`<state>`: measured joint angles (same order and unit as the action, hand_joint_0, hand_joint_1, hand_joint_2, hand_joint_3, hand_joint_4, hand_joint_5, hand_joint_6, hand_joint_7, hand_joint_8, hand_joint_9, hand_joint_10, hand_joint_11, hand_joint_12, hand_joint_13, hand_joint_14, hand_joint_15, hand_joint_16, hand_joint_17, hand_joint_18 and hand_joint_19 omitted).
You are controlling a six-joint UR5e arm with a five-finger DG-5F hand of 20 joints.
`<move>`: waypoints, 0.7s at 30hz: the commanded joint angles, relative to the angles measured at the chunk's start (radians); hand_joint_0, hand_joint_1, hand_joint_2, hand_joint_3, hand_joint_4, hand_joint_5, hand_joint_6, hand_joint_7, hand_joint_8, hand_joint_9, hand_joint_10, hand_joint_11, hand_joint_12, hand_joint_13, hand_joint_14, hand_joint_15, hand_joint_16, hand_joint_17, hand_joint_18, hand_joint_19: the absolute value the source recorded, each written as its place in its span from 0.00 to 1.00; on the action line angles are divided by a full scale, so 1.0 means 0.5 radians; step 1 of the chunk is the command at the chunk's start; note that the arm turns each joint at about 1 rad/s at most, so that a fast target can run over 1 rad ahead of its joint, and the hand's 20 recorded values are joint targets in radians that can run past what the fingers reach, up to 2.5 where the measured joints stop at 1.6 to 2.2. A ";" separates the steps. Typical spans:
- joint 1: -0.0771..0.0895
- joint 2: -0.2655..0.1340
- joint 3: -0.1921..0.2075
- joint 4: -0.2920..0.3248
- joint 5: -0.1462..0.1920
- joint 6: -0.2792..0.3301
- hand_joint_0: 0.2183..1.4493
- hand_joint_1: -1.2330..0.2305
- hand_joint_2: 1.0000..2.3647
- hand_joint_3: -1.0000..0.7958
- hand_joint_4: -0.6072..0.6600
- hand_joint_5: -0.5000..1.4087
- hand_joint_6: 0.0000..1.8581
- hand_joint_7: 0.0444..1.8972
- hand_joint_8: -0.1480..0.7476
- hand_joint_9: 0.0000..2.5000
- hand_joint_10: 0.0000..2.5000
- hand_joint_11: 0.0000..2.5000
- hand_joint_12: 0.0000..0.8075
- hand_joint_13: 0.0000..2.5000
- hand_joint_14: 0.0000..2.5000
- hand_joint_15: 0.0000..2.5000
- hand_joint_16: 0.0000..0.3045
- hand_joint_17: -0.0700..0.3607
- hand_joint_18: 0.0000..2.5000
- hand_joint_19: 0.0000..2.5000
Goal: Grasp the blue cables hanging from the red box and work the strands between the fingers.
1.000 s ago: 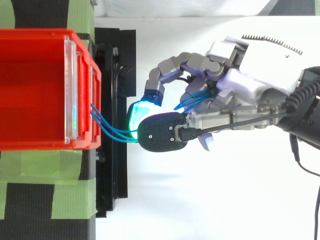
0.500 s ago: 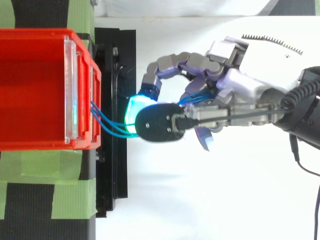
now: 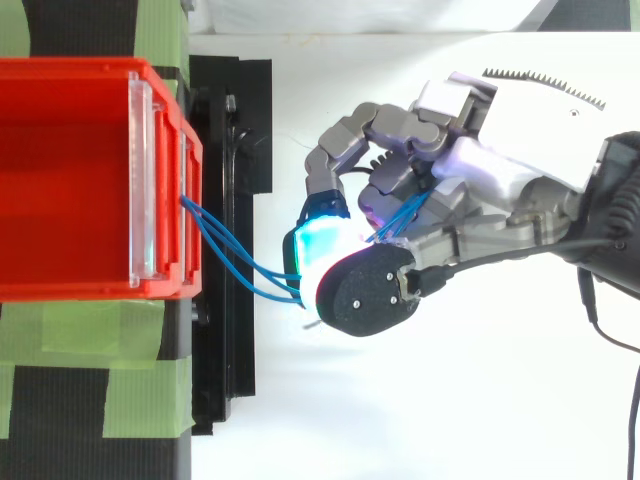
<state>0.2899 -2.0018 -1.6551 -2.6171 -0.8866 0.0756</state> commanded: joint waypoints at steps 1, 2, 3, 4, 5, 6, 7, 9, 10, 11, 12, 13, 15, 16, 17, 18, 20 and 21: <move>0.000 0.000 0.000 0.000 0.000 -0.001 0.70 0.31 0.01 0.15 0.59 0.18 0.77 0.50 0.72 0.75 1.00 1.00 0.87 0.83 1.00 0.69 0.94 0.66 1.00 0.29; 0.000 0.000 0.000 0.000 0.000 -0.001 0.70 0.31 0.01 0.20 0.59 0.17 0.77 0.50 0.72 0.75 1.00 1.00 0.87 0.83 1.00 0.69 0.94 0.66 1.00 0.29; 0.000 0.000 0.000 0.000 0.000 -0.001 0.69 0.32 0.01 0.29 0.59 0.17 0.77 0.51 0.72 0.75 1.00 1.00 0.87 0.83 1.00 0.69 0.94 0.66 1.00 0.29; 0.000 0.000 0.000 0.000 0.000 -0.001 0.68 0.32 0.01 0.34 0.58 0.17 0.76 0.51 0.72 0.75 1.00 1.00 0.87 0.83 1.00 0.69 0.94 0.66 1.00 0.29; 0.000 0.000 0.000 0.000 0.000 -0.001 0.68 0.32 0.01 0.37 0.58 0.17 0.75 0.51 0.72 0.75 1.00 1.00 0.87 0.83 1.00 0.69 0.94 0.66 1.00 0.29; 0.000 0.000 0.000 0.000 0.000 -0.001 0.64 0.36 0.01 0.41 0.60 0.18 0.73 0.49 0.72 0.75 1.00 1.00 0.87 0.83 1.00 0.69 0.94 0.66 1.00 0.29; 0.000 0.000 0.000 0.000 0.000 -0.001 0.60 0.40 0.01 0.37 0.61 0.22 0.62 0.51 0.72 0.75 1.00 1.00 0.87 0.83 1.00 0.69 0.94 0.66 1.00 0.29; 0.000 0.000 0.000 0.000 0.000 -0.001 0.58 0.43 0.01 0.33 0.61 0.26 0.47 0.56 0.72 0.75 1.00 1.00 0.87 0.83 1.00 0.69 0.94 0.66 1.00 0.29; 0.000 0.000 0.000 0.000 0.000 -0.001 0.58 0.46 0.01 0.31 0.62 0.32 0.29 0.60 0.72 0.75 1.00 1.00 0.87 0.83 1.00 0.69 0.94 0.66 1.00 0.29; 0.000 0.000 0.000 0.000 0.000 -0.007 0.58 0.47 0.01 0.31 0.62 0.35 0.17 0.65 0.72 0.75 1.00 1.00 0.87 0.83 1.00 0.69 0.94 0.66 1.00 0.29; 0.000 0.000 0.000 0.000 0.000 -0.010 0.58 0.48 0.01 0.29 0.61 0.39 0.00 0.71 0.72 0.75 1.00 1.00 0.87 0.83 1.00 0.69 0.94 0.66 1.00 0.29; 0.000 0.000 0.000 0.000 0.000 -0.016 0.57 0.49 0.01 0.24 0.60 0.38 0.00 0.67 0.72 0.75 1.00 1.00 0.87 0.83 1.00 0.69 0.94 0.66 1.00 0.29; 0.000 0.000 0.000 0.000 0.000 -0.022 0.54 0.48 0.01 0.17 0.62 0.37 0.01 0.65 0.72 0.75 1.00 1.00 0.87 0.83 1.00 0.69 0.94 0.66 1.00 0.29; 0.000 0.000 0.000 0.000 0.000 -0.028 0.53 0.46 0.01 0.15 0.61 0.36 0.01 0.65 0.72 0.75 1.00 1.00 0.87 0.83 1.00 0.69 0.94 0.66 1.00 0.29; 0.000 0.000 0.000 0.003 0.000 -0.032 0.53 0.46 0.01 0.15 0.61 0.36 0.01 0.66 0.72 0.75 1.00 1.00 0.87 0.83 1.00 0.69 0.94 0.66 1.00 0.29; 0.000 0.000 0.000 0.003 0.000 -0.032 0.52 0.44 0.01 0.14 0.60 0.36 0.00 0.68 0.72 0.75 1.00 1.00 0.87 0.83 1.00 0.69 0.94 0.66 1.00 0.29; 0.000 0.000 0.000 0.003 0.000 -0.038 0.51 0.41 0.01 0.13 0.61 0.37 0.00 0.71 0.72 0.75 1.00 1.00 0.87 0.83 1.00 0.69 0.94 0.66 1.00 0.29; 0.000 0.000 0.000 0.003 0.000 -0.038 0.50 0.38 0.01 0.12 0.60 0.36 0.00 0.73 0.72 0.75 1.00 1.00 0.87 0.83 1.00 0.69 0.94 0.66 1.00 0.29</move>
<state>0.2899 -2.0018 -1.6552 -2.6159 -0.8866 0.0599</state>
